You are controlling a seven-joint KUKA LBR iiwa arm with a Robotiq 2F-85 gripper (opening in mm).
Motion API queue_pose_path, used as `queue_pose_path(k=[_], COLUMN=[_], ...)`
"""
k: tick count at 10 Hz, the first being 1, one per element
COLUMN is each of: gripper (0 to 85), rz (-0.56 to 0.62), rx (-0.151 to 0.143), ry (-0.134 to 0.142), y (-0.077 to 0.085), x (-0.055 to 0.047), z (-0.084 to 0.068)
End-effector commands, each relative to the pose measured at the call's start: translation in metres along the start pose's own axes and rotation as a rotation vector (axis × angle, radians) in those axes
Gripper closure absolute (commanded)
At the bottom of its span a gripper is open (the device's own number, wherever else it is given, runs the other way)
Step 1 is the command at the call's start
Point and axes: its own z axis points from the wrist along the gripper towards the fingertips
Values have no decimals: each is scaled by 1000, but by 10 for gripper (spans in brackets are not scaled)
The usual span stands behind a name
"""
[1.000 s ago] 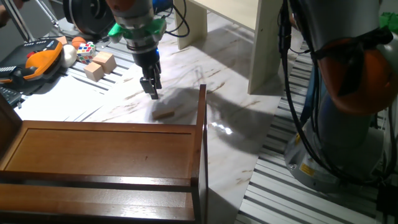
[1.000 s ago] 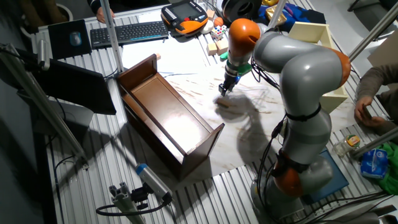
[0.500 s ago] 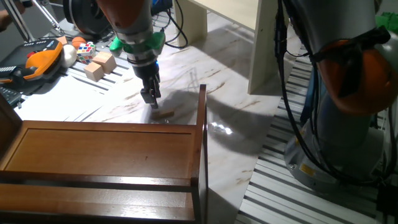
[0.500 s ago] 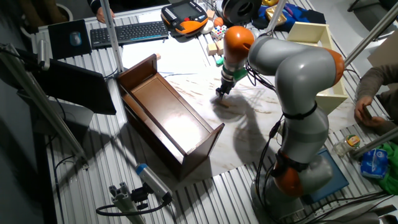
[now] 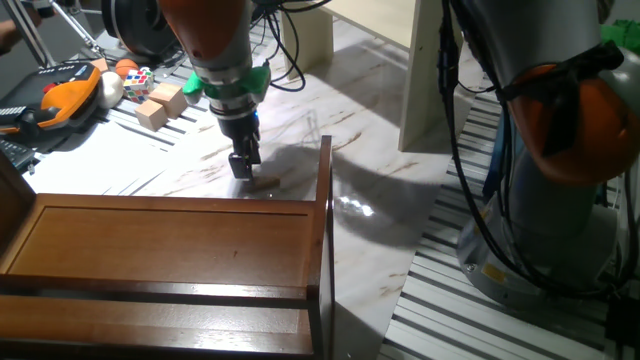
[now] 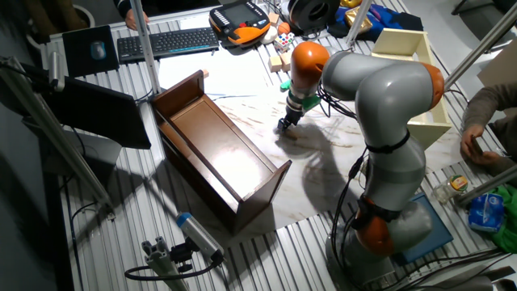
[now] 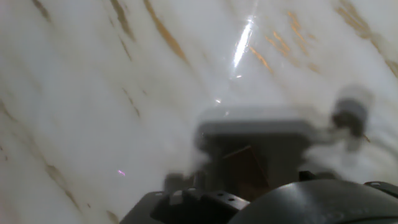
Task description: Put the object on the shelf
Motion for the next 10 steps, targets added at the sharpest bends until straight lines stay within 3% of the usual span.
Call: queue_pose_path(k=[1,3,4,5,6,9,10], gripper=[170,170,340,340,170,170,340], rz=[-3,-8,-7,-9,-9,-12,-14], rx=[-1,-1,11,26,29,28,25], ry=[-1,-6,-7,-12,-14,-17,-20], y=[-1,-2,1,4,4,0,-2], x=[-1,0,2,4,4,5,6], z=[2,7,10,12,14,16,18])
